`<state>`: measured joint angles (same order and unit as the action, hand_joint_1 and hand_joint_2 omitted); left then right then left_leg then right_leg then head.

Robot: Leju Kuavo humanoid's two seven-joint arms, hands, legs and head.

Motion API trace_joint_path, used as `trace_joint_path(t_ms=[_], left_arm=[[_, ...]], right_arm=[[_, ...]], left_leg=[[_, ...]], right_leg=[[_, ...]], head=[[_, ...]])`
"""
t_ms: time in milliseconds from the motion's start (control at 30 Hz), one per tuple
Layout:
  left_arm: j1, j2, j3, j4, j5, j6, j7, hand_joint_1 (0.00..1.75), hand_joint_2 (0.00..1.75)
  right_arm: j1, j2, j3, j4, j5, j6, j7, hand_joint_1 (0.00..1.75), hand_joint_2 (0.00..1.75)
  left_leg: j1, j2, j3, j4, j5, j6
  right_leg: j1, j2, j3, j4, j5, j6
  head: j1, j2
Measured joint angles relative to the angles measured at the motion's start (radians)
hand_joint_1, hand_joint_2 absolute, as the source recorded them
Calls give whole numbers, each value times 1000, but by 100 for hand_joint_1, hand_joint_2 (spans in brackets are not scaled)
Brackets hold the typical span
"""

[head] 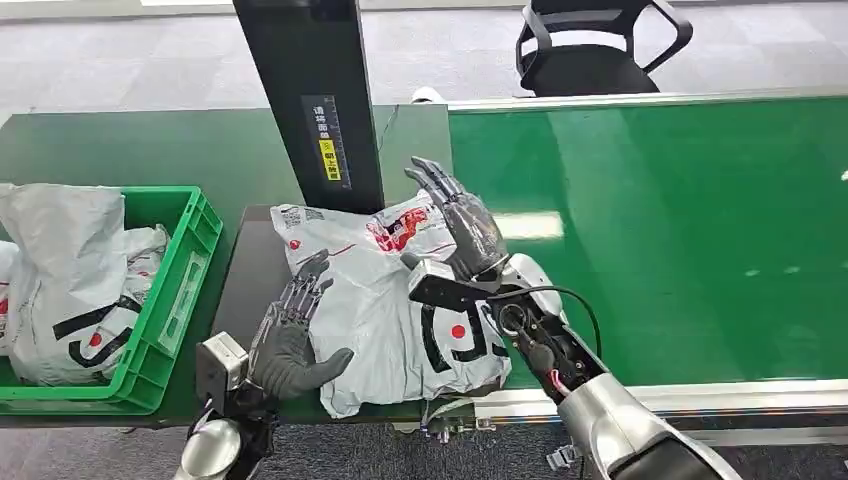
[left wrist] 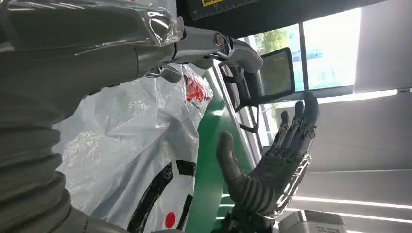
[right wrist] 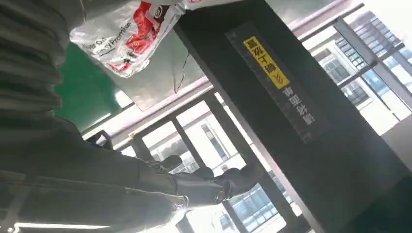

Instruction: Moved the parcel from conveyor to table for the left to box.

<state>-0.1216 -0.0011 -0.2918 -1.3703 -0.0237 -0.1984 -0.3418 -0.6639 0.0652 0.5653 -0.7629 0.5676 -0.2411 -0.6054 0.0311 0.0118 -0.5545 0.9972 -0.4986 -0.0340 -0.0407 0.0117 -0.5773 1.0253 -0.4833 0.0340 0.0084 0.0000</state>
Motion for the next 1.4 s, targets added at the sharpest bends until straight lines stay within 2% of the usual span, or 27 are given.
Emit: trace_joint_path(t_ms=[300,467,867,1400], left_arm=[[24,2,8,-10,-2,23,-7,0,175],[95,2,41,-58,-44,51,-17,0,175],[194,6,100,-143,-63,88,-22,0,175],[208,6,112,-167,-64,88,-22,0,175]], right_arm=[[8,-39,-11,5,50,7,96,0,175],[77,-92,-43,-28,96,-21,142,0,175],[174,-158,-97,-145,125,-19,184,0,175],[193,-173,-106,-174,129,-19,186,0,175]], left_leg=[[0,0,0,0,0,0],[0,0,-1,0,-1,0],[0,0,-1,0,-1,0],[0,0,0,0,-1,0]], right_leg=[[0,0,0,0,0,0],[0,0,0,0,0,0],[0,0,0,0,0,0],[0,0,0,0,0,0]], head=[[0,0],[0,0],[0,0],[0,0]])
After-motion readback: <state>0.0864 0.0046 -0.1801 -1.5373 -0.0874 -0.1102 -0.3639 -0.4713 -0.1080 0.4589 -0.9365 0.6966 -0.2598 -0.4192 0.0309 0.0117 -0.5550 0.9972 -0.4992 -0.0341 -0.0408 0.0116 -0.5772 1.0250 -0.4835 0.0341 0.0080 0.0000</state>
